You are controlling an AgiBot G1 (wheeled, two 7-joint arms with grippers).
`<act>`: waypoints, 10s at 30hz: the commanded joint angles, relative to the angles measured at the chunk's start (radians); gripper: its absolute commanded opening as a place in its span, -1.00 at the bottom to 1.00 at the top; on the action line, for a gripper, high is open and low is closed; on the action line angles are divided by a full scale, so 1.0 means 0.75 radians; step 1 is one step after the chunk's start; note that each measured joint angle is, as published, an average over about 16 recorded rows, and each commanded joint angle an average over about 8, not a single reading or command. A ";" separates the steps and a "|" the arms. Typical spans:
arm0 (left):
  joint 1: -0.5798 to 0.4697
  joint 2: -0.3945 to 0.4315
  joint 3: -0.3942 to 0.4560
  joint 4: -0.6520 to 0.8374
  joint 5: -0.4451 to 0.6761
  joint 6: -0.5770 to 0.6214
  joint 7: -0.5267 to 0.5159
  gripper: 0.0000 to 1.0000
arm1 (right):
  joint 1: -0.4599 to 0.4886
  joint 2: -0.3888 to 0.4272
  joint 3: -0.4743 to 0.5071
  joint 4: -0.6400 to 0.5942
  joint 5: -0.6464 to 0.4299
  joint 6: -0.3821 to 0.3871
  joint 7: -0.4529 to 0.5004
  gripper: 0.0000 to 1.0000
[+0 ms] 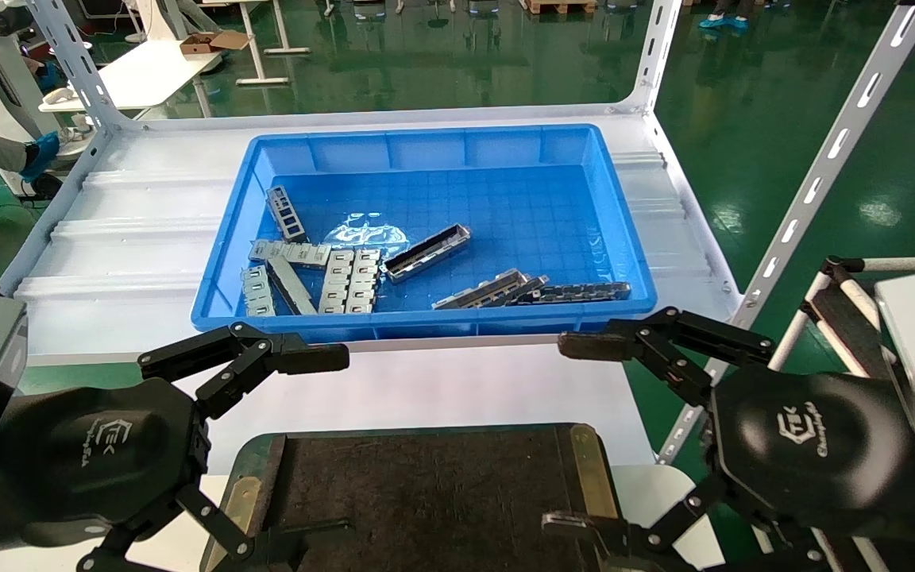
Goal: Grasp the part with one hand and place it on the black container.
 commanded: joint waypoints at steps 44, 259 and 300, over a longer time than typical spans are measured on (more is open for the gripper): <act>0.000 0.000 0.000 0.000 0.000 0.000 0.000 1.00 | 0.000 0.000 0.000 0.000 0.000 0.000 0.000 1.00; 0.135 0.544 0.527 0.579 0.187 -0.548 0.119 -1.00 | 0.003 0.003 -0.009 -0.001 0.006 0.003 -0.005 -1.00; 0.357 0.983 0.584 0.581 0.303 -1.778 -0.131 -1.00 | 0.003 0.004 -0.011 -0.001 0.007 0.004 -0.006 -1.00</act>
